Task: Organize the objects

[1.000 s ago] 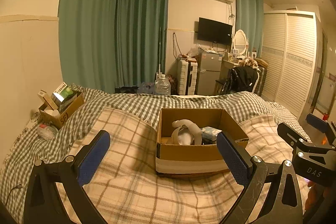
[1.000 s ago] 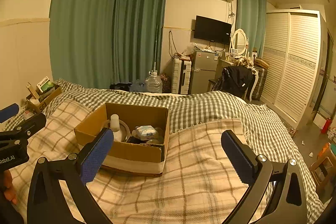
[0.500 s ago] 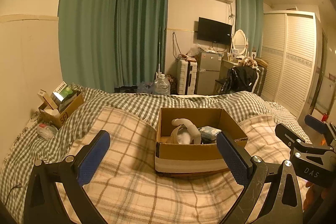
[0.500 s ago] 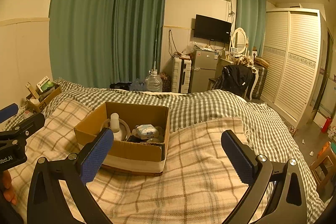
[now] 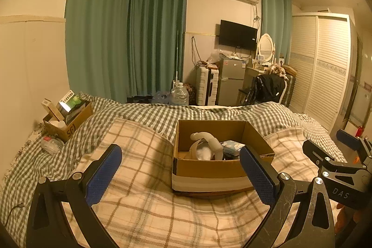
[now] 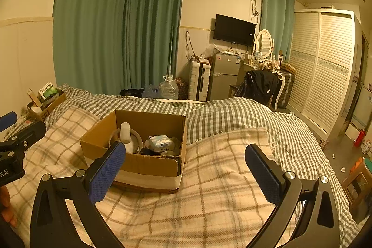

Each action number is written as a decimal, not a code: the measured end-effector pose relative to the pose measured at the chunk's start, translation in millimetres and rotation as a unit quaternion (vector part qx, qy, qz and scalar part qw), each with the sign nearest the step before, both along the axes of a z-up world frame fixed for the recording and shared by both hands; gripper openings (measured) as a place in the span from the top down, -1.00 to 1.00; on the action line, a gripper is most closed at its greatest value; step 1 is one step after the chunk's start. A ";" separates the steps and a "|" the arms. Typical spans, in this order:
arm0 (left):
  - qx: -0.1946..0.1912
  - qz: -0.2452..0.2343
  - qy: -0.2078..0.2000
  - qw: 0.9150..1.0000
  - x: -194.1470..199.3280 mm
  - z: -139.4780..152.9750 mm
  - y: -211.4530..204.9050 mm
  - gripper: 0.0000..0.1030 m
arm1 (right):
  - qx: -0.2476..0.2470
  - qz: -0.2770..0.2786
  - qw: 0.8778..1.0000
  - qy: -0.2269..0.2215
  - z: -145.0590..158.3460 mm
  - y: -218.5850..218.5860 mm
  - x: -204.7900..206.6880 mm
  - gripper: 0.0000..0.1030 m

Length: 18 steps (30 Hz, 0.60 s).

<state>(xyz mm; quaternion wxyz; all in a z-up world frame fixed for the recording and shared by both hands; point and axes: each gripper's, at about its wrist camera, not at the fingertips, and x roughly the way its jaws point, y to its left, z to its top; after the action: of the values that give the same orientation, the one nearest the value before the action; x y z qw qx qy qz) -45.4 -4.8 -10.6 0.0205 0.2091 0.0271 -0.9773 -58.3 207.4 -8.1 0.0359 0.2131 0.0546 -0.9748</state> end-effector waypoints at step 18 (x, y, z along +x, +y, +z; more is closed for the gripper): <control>-0.013 0.012 0.000 1.000 0.0 -3.7 1.7 -1.00 | 0.004 0.002 1.000 -0.001 -1.3 -4.4 1.4 -0.99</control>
<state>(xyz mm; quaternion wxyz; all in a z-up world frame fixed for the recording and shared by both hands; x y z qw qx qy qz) -45.4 -3.1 -14.3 0.0347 0.2087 0.0164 -0.9772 -56.9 203.1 -9.4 0.0369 0.2140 0.0584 -0.9744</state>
